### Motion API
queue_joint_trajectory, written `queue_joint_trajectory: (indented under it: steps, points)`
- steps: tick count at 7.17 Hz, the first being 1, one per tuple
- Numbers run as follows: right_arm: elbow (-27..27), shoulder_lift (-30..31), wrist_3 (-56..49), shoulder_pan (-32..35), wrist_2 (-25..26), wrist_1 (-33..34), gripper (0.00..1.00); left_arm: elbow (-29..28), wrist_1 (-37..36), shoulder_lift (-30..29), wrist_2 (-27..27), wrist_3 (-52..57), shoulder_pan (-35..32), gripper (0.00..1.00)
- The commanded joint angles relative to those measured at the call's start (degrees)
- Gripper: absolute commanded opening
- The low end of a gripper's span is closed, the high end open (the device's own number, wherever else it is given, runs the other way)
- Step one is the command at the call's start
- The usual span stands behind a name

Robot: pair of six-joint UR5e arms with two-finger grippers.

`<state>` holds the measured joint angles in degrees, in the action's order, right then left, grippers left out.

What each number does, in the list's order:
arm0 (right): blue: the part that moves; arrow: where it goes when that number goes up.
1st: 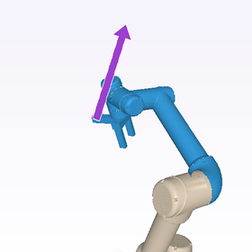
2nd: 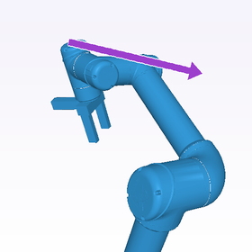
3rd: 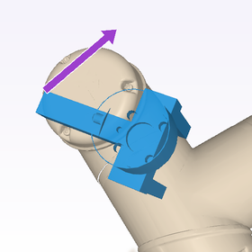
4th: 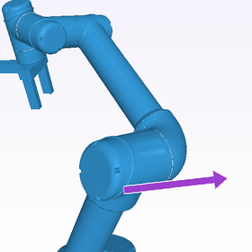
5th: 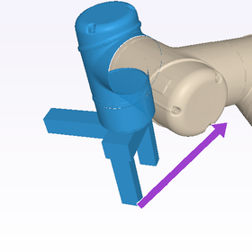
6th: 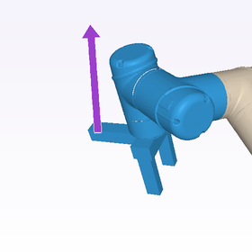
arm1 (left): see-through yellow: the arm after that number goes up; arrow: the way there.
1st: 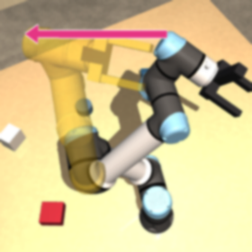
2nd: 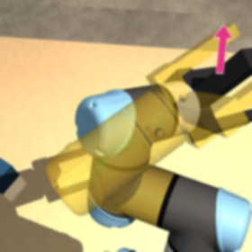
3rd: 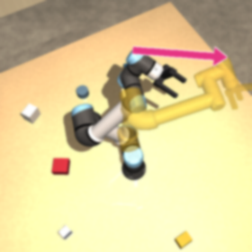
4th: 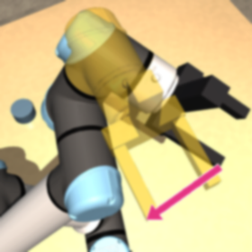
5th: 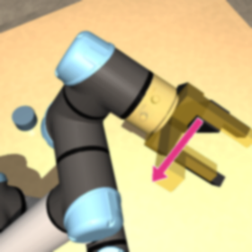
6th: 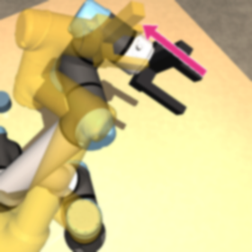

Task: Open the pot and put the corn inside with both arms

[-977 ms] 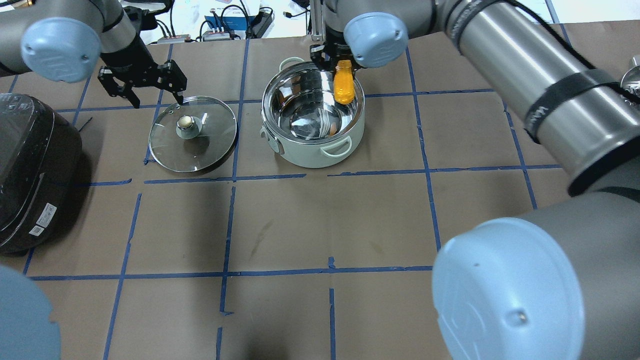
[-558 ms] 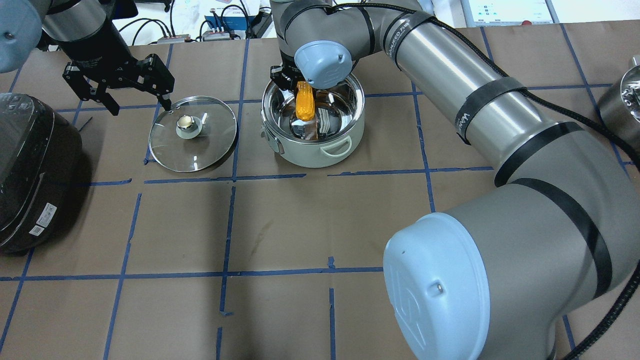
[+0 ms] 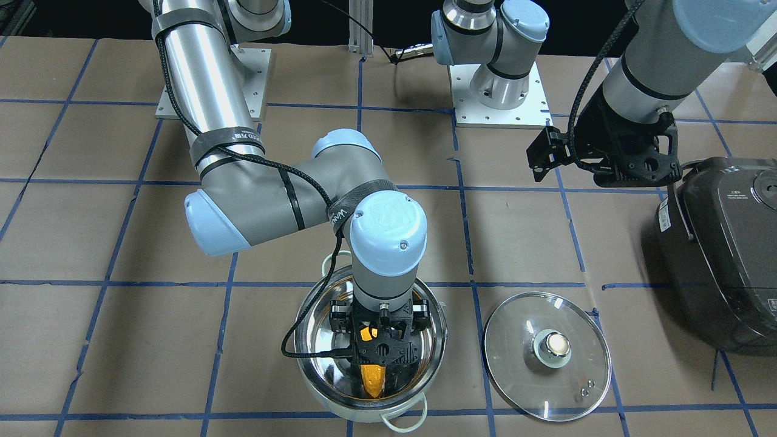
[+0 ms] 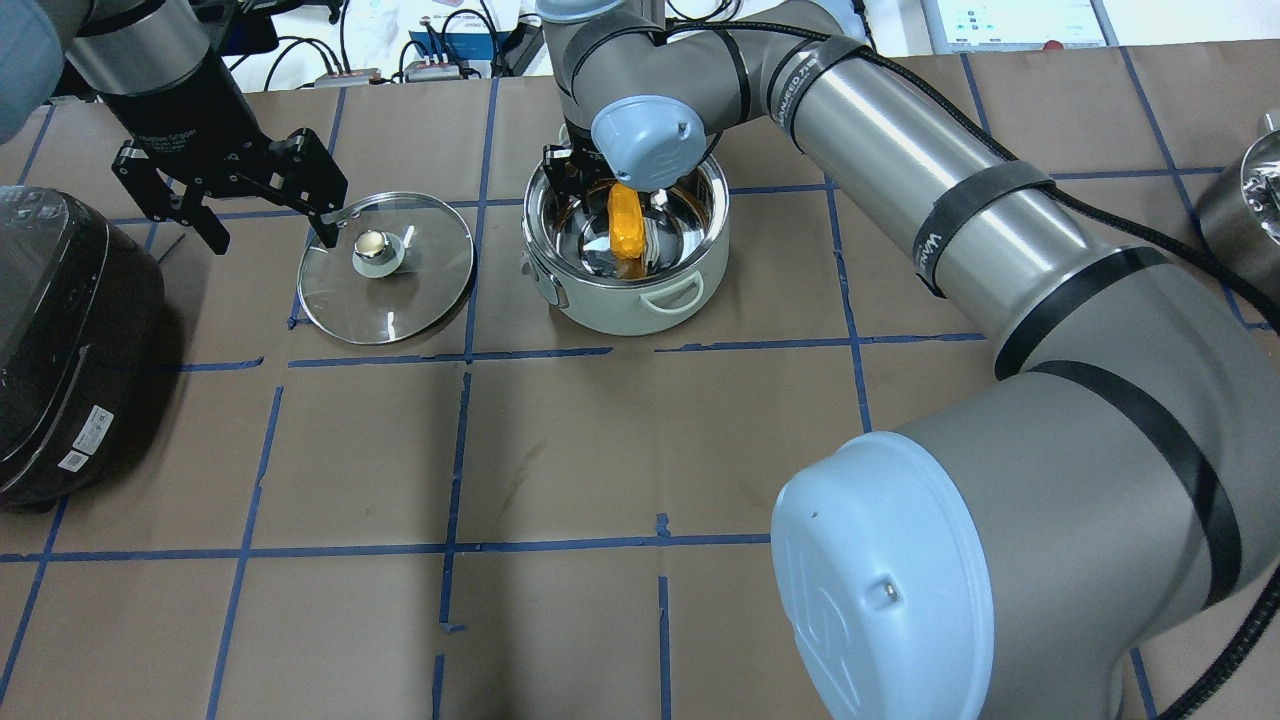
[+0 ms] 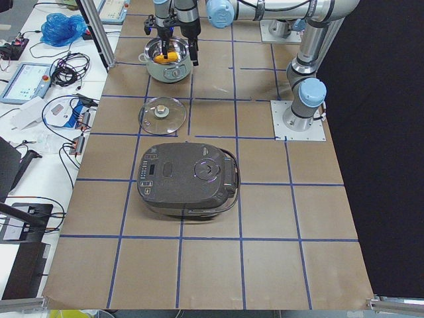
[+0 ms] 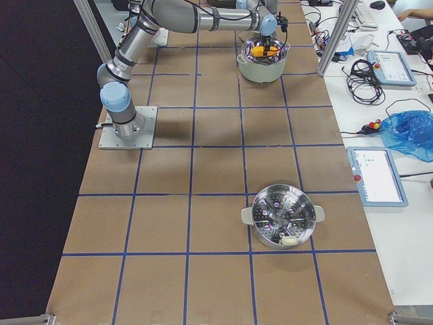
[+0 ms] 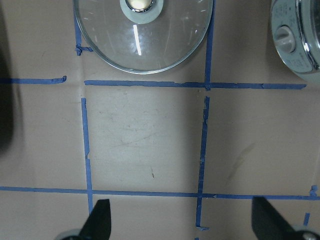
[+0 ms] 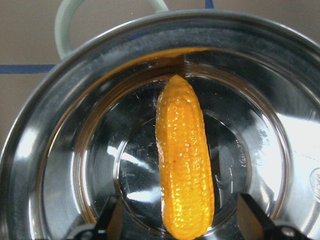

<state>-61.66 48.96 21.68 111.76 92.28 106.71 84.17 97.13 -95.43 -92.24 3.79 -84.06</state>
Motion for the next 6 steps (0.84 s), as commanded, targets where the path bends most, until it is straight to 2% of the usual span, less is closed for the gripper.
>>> queue_joint_trajectory:
  steps: [1,2,4,5,6]
  points:
    - [-4.67,10.13,-2.59,-3.98,4.02,-8.15,1.0,0.21,-0.18,-0.1,0.3,-0.01,-0.4,1.0]
    - [-6.88,17.15,-3.56,-8.88,3.62,-14.53,0.99,0.29,-0.36,-0.19,0.48,0.86,-0.4,1.0]
    - [-8.21,27.28,-7.68,-17.94,2.48,-32.08,0.88,0.03,-0.71,-0.89,0.31,0.96,-1.97,1.0]
    - [-12.91,30.11,-11.45,-20.24,1.86,-32.87,0.84,0.38,-4.8,-0.81,0.05,0.78,-3.12,1.0]
    - [-18.1,33.01,-13.66,-20.09,1.07,-22.61,0.81,0.56,-7.02,-1.07,0.04,0.61,-3.22,1.0]
